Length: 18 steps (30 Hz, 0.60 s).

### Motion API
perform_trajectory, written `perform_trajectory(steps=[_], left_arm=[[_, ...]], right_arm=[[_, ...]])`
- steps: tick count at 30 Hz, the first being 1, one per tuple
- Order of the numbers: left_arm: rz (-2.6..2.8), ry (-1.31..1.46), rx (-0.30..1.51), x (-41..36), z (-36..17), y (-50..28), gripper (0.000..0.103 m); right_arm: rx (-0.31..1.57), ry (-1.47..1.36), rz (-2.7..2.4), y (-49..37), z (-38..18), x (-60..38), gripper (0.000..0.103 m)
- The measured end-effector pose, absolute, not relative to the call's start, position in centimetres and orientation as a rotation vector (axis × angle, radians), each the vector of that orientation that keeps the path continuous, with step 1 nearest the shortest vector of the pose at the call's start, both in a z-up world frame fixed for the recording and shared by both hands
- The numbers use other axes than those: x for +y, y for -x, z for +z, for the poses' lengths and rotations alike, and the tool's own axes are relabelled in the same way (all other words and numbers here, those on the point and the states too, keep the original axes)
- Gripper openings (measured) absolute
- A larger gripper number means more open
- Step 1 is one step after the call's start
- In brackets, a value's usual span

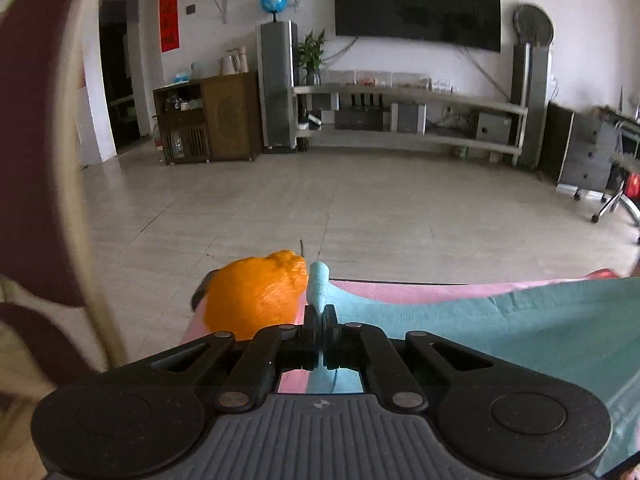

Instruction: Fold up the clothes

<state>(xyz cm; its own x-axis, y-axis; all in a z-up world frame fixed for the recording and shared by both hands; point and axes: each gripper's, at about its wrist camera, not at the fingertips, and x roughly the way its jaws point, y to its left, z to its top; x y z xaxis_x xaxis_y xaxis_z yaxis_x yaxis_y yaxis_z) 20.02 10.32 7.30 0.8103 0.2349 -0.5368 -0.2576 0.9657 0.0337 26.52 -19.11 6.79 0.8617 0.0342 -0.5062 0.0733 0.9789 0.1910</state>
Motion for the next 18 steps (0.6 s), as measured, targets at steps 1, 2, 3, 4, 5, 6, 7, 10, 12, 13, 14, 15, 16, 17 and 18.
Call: perform_trajectory(steps=[1, 2, 3, 4, 5, 6, 7, 10, 12, 13, 14, 15, 16, 17, 18], left_arm=[[0.26, 0.05, 0.568, 10.4, 7.9, -18.3, 0.001], [0.255, 0.07, 0.57, 10.6, 8.3, -16.4, 0.001], [0.25, 0.091, 0.572, 10.8, 8.6, -14.5, 0.001], [0.244, 0.112, 0.583, 11.1, 8.7, -12.6, 0.001], [0.242, 0.134, 0.593, 11.5, 8.5, -10.5, 0.001], [0.243, 0.154, 0.612, 11.8, 7.9, -8.6, 0.001], [0.244, 0.174, 0.633, 12.0, 7.3, -6.7, 0.001], [0.275, 0.181, 0.779, 12.2, 3.3, -2.0, 0.007], [0.314, 0.179, 0.892, 12.9, 0.7, -0.5, 0.017], [0.334, 0.188, 0.941, 13.2, -0.6, 0.3, 0.017], [0.35, 0.222, 0.946, 13.7, -0.8, 0.8, 0.016], [0.366, 0.26, 0.944, 14.3, -0.8, 1.4, 0.017], [0.355, 0.297, 0.904, 14.7, -0.3, 2.0, 0.021], [0.327, 0.318, 0.867, 14.9, 0.2, 2.4, 0.025], [0.297, 0.338, 0.832, 15.1, 0.7, 2.7, 0.026]], right_arm=[[0.533, -0.207, -0.014, -25.1, 7.7, -19.5, 0.002], [0.534, -0.209, -0.002, -23.5, 8.4, -19.9, 0.002], [0.539, -0.216, 0.009, -21.9, 9.0, -20.4, 0.002], [0.543, -0.224, 0.02, -20.2, 9.5, -21.0, 0.002], [0.553, -0.238, 0.03, -18.3, 9.5, -21.7, 0.002], [0.563, -0.253, 0.039, -16.4, 9.4, -22.3, 0.002], [0.573, -0.267, 0.049, -14.5, 9.3, -23.0, 0.002], [0.62, -0.326, 0.075, -9.2, 7.4, -25.0, 0.002], [0.697, -0.36, 0.086, -6.4, 4.6, -26.3, 0.006], [0.744, -0.371, 0.09, -5.9, 3.1, -27.0, 0.01], [0.792, -0.383, 0.093, -5.4, 1.5, -27.7, 0.014], [0.836, -0.432, 0.077, -5.1, 0.1, -28.7, 0.019], [0.876, -0.523, 0.072, -5.2, -0.6, -29.8, 0.02], [0.915, -0.622, 0.07, -5.4, -1.3, -31.0, 0.021], [0.91, -0.664, 0.098, -5.6, -1.2, -31.6, 0.025]])
